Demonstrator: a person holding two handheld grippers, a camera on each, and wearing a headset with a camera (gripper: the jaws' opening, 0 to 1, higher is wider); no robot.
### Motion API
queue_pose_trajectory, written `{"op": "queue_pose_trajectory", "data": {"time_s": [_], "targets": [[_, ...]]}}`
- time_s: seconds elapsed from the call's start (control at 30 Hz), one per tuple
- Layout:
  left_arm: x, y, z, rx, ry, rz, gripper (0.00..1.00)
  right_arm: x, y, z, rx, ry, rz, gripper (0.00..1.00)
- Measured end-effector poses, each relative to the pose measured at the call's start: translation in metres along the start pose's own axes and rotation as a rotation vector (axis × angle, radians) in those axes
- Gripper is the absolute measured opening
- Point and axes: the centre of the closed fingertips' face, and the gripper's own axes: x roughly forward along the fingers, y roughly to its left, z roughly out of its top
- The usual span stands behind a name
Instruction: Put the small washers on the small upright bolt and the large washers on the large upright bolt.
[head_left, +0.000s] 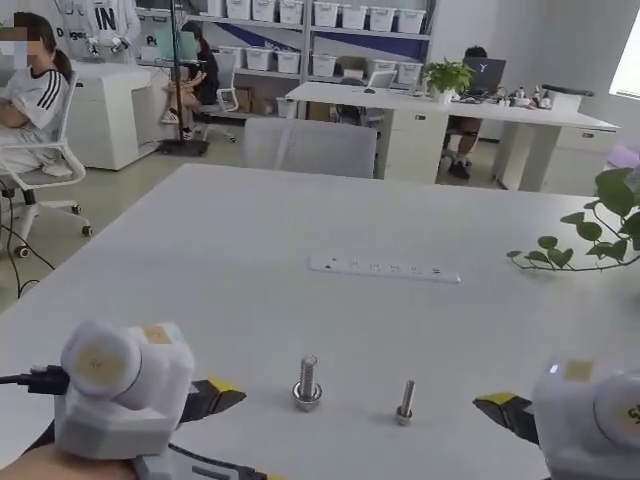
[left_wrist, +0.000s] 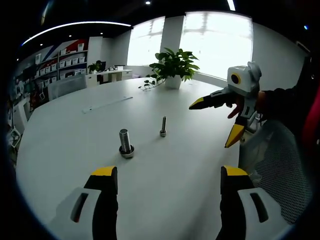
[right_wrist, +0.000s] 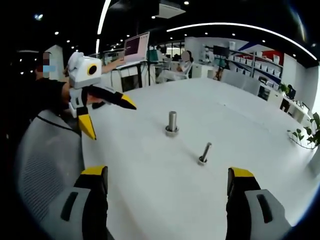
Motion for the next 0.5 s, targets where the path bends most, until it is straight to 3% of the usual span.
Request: {"op": "queue_pose_trajectory", "data": {"time_s": [0.5], "targets": [[0.0012,0.0017,-0.0026,-0.005,0.002,0.004,0.85,-0.0016,-0.0004,0.0003,0.006,-0.005,-0.012,1.0]]}}
